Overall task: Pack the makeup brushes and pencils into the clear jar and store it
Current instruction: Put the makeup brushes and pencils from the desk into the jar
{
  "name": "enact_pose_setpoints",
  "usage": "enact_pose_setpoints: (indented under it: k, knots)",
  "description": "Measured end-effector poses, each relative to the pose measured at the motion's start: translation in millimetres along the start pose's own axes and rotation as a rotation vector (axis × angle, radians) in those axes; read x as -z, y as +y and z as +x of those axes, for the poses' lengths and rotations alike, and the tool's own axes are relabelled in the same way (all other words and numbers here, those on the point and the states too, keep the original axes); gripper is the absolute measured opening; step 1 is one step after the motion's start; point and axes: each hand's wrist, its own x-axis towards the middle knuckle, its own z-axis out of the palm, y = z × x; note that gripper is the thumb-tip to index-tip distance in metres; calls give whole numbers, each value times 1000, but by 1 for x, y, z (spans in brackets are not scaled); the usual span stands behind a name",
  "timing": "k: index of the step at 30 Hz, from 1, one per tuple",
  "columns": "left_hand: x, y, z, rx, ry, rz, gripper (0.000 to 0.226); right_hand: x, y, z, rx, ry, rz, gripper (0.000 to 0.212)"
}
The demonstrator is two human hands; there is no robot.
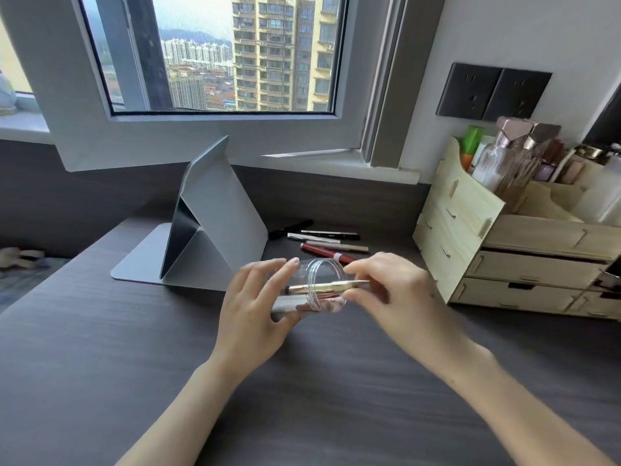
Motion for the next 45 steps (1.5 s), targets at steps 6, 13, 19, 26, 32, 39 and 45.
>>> enact_pose_setpoints:
  k: [6,13,19,26,32,39,45]
  knots:
    - [5,-1,3,65,-2,-15,62,-22,-11,4,31,24,159,8]
    - [5,-1,5,123,32,-26,67,-12,-3,12,-204,58,567,19]
    - [8,-2,7,170,66,-37,73,-73,85,37,-563,-103,-169,29]
    - [8,-4,7,131,60,-32,72,-104,118,36,-569,-230,-460,30]
    - [9,-3,7,149,43,-14,73,-52,92,20,-575,150,24,18]
    - [7,-3,6,167,29,6,78,34,46,-17,-607,349,672,19]
    - [7,-2,5,128,21,3,73,36,15,-9,-427,259,553,12]
